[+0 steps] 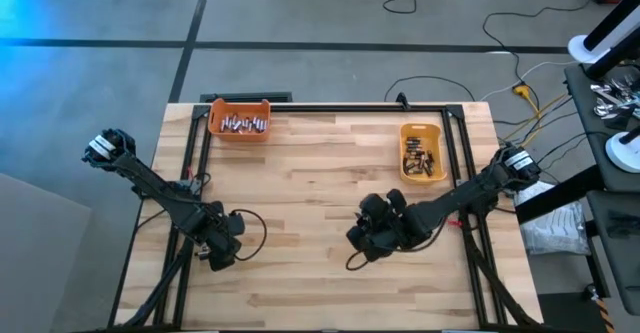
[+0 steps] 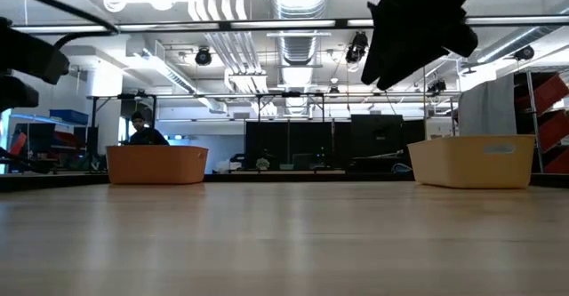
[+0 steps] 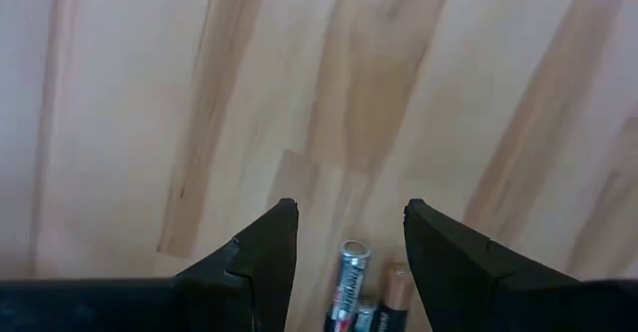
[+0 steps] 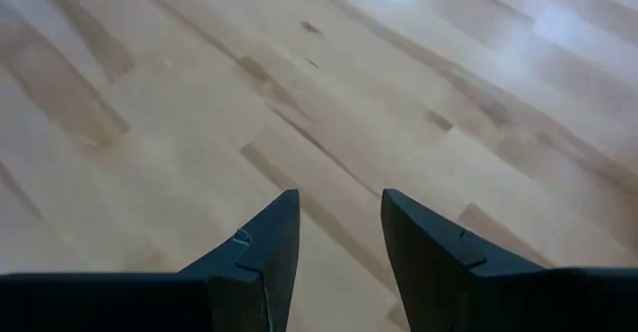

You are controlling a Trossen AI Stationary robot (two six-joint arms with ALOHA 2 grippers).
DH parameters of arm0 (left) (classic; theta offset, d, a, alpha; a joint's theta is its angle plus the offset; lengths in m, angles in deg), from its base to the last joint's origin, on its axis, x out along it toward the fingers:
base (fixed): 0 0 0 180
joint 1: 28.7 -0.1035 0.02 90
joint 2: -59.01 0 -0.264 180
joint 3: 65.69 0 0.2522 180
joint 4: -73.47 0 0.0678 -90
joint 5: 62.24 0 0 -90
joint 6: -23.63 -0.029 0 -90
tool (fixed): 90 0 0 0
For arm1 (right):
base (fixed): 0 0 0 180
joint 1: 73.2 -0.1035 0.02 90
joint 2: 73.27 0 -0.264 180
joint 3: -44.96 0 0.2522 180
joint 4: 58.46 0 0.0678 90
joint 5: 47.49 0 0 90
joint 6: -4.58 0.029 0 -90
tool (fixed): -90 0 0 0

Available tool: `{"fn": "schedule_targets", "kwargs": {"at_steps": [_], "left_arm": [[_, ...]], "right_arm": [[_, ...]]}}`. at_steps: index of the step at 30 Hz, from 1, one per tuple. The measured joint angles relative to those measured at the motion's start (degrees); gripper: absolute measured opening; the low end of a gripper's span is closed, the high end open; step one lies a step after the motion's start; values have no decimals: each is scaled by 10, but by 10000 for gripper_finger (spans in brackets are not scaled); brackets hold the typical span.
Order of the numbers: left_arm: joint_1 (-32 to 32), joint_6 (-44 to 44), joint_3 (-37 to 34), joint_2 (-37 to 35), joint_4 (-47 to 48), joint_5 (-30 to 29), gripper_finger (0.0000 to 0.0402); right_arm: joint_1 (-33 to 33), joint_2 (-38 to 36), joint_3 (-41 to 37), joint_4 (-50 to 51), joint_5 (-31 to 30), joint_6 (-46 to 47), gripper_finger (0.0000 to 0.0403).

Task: Sort batteries
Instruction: Put the silver battery into the orange bin

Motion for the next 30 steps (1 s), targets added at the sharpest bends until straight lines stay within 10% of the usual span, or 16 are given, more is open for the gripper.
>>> {"fn": "schedule_targets", "kwargs": {"at_steps": [30], "left_arm": [[0,-13,-69,8,-27,124,153]], "right_arm": [[44,-1,-89,31,107,0,105]]}}
